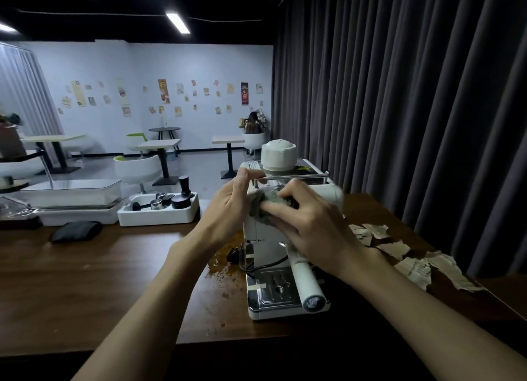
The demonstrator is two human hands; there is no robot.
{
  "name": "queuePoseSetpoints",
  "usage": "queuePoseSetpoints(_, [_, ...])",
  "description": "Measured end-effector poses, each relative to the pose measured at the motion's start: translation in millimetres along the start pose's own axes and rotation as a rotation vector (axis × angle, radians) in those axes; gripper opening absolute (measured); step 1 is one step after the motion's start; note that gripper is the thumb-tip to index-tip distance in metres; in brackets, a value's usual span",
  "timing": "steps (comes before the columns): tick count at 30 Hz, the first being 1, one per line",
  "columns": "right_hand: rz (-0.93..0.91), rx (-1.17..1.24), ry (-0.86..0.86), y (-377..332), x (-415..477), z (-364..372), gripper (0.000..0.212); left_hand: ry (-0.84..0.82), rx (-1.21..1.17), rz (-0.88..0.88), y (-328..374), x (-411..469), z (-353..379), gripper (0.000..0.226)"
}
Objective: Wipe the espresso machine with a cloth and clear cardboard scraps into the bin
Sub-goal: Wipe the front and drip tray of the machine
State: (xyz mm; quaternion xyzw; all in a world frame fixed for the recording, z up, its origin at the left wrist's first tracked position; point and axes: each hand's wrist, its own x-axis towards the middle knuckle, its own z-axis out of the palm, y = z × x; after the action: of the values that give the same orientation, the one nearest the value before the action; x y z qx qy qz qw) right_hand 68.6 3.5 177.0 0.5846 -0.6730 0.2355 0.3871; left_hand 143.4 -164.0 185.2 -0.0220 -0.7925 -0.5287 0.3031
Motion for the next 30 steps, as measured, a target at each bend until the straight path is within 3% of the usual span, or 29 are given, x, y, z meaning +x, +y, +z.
queuePoseSetpoints(6, [0.273, 0.016, 0.184, 36, -29, -19, 0.023, 0.0, 0.02, 0.009, -6, 2, -1, 0.052])
queuePoseSetpoints(15, [0.035, -0.119, -0.007, -5, 9, 6, 0.033, -0.021, -0.028, 0.042, -5, -2, -1, 0.05])
queuePoseSetpoints(19, [0.136, 0.013, 0.04, 9, -8, 2, 0.032, -0.028, -0.028, 0.025, -1, -3, -1, 0.046])
queuePoseSetpoints(23, [0.298, 0.068, 0.223, 25, -41, -11, 0.029, -0.009, 0.01, 0.018, -3, -2, -1, 0.042])
queuePoseSetpoints(26, [0.283, 0.029, 0.233, 24, -43, -12, 0.035, -0.012, 0.02, 0.026, -3, -2, 0, 0.038])
queuePoseSetpoints(30, [0.219, 0.067, 0.184, 6, -20, 0, 0.019, -0.021, 0.029, 0.031, 0, -4, 0, 0.035])
